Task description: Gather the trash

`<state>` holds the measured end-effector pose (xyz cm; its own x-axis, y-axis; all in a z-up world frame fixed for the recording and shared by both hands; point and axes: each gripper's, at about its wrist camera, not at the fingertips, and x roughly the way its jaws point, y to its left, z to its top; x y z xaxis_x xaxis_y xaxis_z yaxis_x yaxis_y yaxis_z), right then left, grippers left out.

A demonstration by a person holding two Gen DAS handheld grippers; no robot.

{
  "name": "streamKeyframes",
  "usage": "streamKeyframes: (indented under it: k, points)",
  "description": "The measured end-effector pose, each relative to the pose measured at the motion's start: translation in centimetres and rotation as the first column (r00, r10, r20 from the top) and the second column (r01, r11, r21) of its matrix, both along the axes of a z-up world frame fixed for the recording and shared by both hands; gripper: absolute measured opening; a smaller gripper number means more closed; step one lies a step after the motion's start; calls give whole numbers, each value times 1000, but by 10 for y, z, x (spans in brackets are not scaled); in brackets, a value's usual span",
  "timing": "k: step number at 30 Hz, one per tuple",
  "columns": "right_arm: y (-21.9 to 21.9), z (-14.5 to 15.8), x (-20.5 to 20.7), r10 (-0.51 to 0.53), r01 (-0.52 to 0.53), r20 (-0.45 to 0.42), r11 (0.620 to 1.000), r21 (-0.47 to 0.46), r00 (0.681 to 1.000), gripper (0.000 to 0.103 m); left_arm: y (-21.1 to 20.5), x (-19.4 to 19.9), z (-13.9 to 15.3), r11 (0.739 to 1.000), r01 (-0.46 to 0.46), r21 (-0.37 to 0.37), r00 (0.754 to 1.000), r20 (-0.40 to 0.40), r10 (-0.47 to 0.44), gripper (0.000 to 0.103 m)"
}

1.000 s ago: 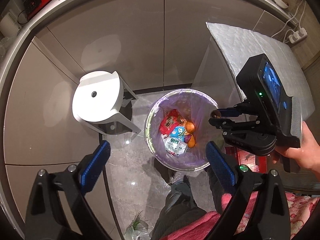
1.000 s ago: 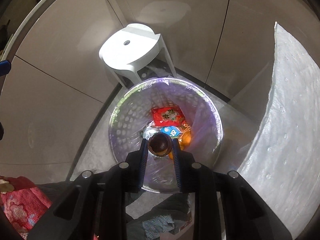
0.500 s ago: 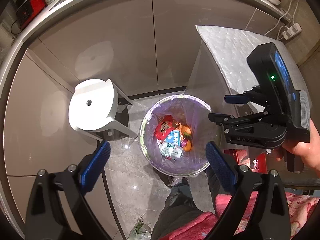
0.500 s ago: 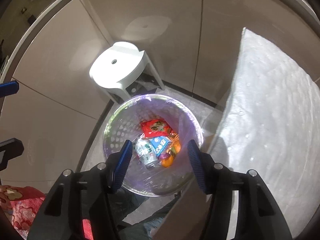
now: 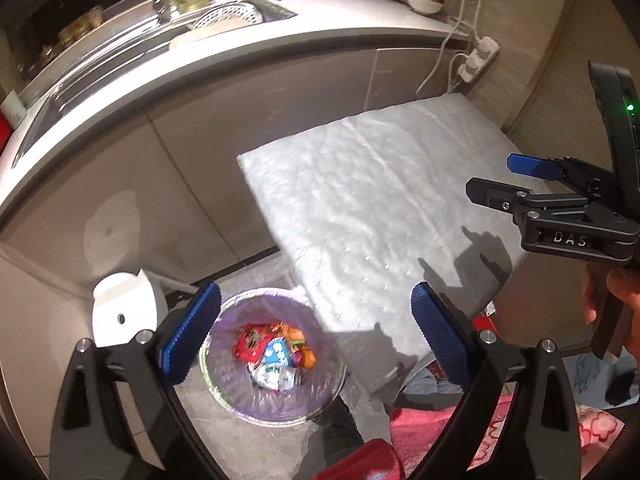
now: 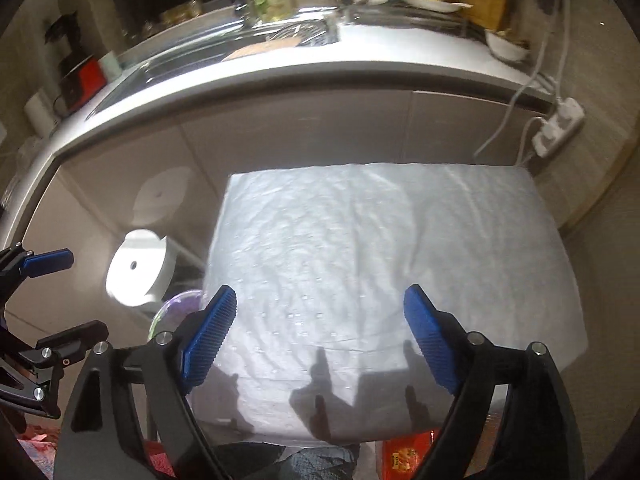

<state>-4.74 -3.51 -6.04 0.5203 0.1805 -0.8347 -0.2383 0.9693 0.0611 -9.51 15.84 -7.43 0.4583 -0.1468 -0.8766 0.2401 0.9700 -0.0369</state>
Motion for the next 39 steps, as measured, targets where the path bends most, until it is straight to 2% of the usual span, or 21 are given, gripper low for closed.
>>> streamKeyframes:
  k: [3, 9, 13, 17, 24, 29, 36, 39]
  points:
    - [-41, 14, -3, -76, 77, 40, 997, -12, 996, 91, -39, 12, 13, 998, 62, -21, 998, 32, -62, 92]
    - [-105, 24, -2, -169, 170, 76, 985, -12, 983, 95, -101, 31, 26, 990, 125, -59, 991, 60, -121, 92]
    - [-128, 27, 0, -196, 197, 81, 980, -7, 977, 95, -128, 41, 30, 988, 146, -57, 987, 74, -141, 92]
    - [-138, 31, 4, -198, 199, 84, 980, -2, 977, 95, -137, 45, 34, 988, 144, -62, 987, 81, -138, 92]
    - [-130, 40, -1, -188, 188, 105, 982, 8, 977, 96, -129, 40, 40, 992, 112, -54, 990, 91, -107, 92]
    - [-114, 65, -22, -195, 193, 157, 981, 26, 968, 98, -109, 24, 63, 995, 84, -61, 987, 144, -74, 92]
    - [-82, 113, -77, -230, 223, 260, 973, 55, 938, 101, -79, -19, 108, 994, 103, -16, 957, 276, -95, 96]
    - [-67, 132, -102, -246, 236, 284, 969, 70, 927, 101, -66, -36, 125, 991, 136, -19, 945, 302, -124, 96]
